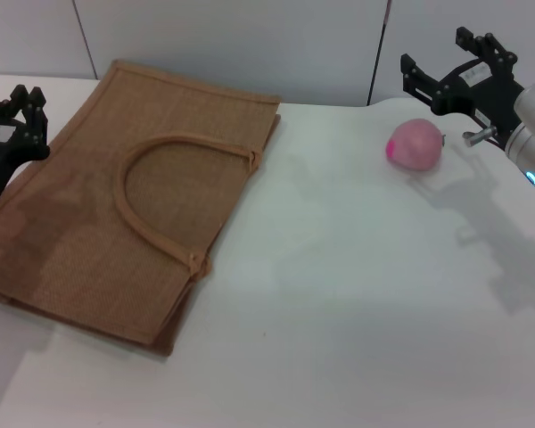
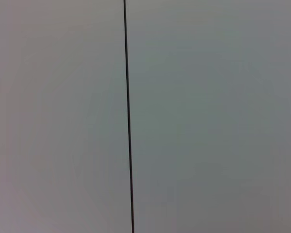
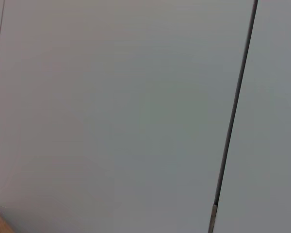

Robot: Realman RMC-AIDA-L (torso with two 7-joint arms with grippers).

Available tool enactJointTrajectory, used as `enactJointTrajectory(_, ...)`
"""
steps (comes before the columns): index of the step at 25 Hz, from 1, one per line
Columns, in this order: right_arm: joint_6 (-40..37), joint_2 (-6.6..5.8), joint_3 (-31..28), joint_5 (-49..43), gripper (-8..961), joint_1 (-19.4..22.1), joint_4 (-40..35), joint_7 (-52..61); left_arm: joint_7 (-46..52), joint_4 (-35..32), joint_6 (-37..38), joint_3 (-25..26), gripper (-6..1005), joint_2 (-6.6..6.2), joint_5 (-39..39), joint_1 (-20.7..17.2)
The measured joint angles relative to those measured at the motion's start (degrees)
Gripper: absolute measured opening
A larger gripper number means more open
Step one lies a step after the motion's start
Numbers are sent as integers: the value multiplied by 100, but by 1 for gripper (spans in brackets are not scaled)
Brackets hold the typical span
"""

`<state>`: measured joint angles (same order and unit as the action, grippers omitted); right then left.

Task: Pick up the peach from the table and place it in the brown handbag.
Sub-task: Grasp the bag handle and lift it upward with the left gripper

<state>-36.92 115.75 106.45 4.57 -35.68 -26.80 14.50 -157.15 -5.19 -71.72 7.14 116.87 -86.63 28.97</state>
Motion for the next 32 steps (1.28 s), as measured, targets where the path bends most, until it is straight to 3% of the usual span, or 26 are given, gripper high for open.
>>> enactJointTrajectory(23, 0, 0, 6, 0, 864, -79, 125, 0, 284, -32, 19, -2, 174, -29, 205, 42)
enactJointTrajectory(28, 0, 0, 42, -4, 864, -85, 171, 109, 813, -286, 120, -2, 175, -59, 793, 174)
enactJointTrajectory(32, 0, 0, 43, -8, 864, -99, 197, 134, 2103, -940, 253, -9, 175, -60, 1783, 330)
